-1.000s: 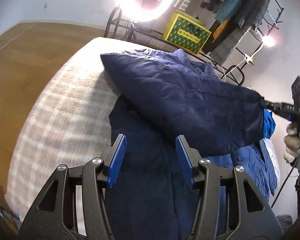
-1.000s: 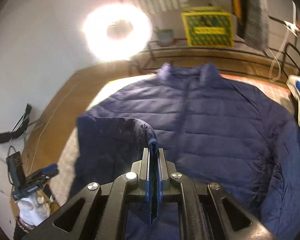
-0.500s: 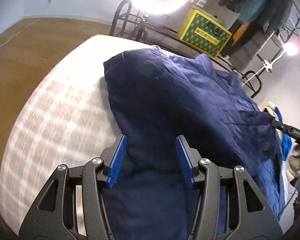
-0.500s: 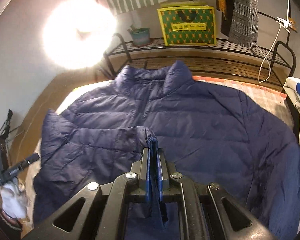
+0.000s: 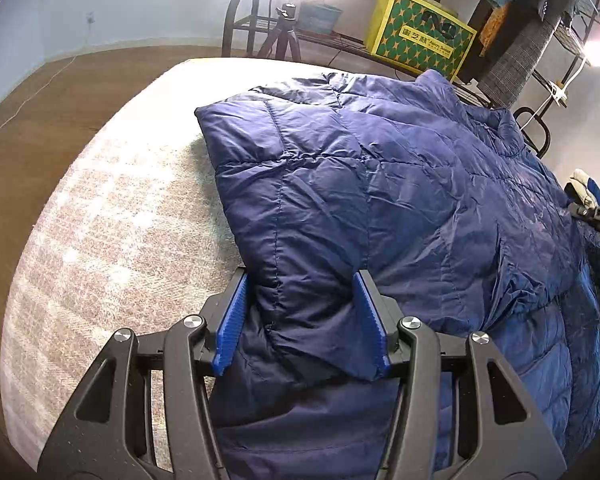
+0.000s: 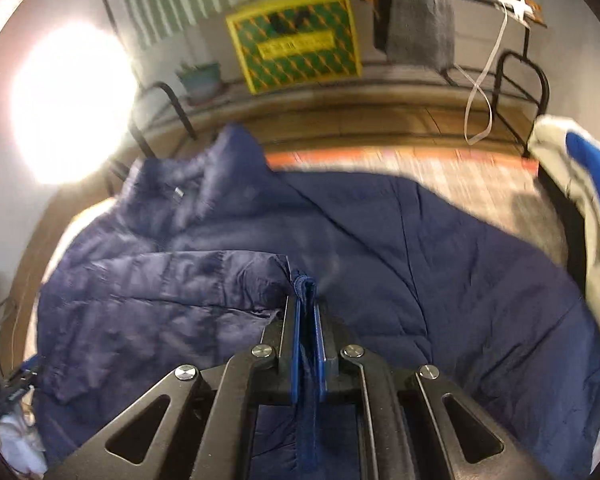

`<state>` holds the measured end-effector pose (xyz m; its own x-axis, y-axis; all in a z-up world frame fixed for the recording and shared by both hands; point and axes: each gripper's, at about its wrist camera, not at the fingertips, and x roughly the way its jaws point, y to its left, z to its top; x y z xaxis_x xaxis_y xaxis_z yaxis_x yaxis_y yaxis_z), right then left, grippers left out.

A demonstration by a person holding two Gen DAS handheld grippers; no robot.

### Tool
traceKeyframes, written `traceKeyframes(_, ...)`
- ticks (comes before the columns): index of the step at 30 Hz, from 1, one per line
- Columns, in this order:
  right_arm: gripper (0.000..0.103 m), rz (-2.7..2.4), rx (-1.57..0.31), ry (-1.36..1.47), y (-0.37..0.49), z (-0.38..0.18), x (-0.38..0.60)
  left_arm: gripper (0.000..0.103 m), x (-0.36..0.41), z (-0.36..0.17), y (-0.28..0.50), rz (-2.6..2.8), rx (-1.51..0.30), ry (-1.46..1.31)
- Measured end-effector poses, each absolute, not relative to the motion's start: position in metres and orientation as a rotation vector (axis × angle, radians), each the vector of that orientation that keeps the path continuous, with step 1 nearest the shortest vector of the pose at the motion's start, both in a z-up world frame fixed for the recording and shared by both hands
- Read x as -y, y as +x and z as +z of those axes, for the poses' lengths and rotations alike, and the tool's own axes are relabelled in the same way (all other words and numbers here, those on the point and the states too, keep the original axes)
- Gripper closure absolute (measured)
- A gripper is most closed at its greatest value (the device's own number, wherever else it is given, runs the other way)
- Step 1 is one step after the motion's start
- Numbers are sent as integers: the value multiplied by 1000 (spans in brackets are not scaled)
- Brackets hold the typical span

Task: Fold large clothes
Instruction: 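Carry the sleeve across the jacket body with the right tool, then open the right tool and lift it off the folded sleeve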

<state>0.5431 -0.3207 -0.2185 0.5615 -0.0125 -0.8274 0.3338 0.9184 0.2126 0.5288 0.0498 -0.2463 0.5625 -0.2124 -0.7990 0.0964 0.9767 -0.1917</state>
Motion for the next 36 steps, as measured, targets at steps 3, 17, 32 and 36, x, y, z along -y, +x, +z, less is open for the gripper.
traceKeyframes(3,99,-227,-978,378,543,-229,326,49,-47,-246,530,-178,-950,-126)
traceKeyframes(17,73,-312,-990,270,535,-219,318,47,-51,-239,530,-174,-962,-175)
traceKeyframes(32,69,-254,-783,387,386,-101,312,47,12,-91,422,-284,-765,-105)
traceKeyframes(36,69,-252,-734,378,330,-75,308,47,43,-53,386,-327,-734,-113)
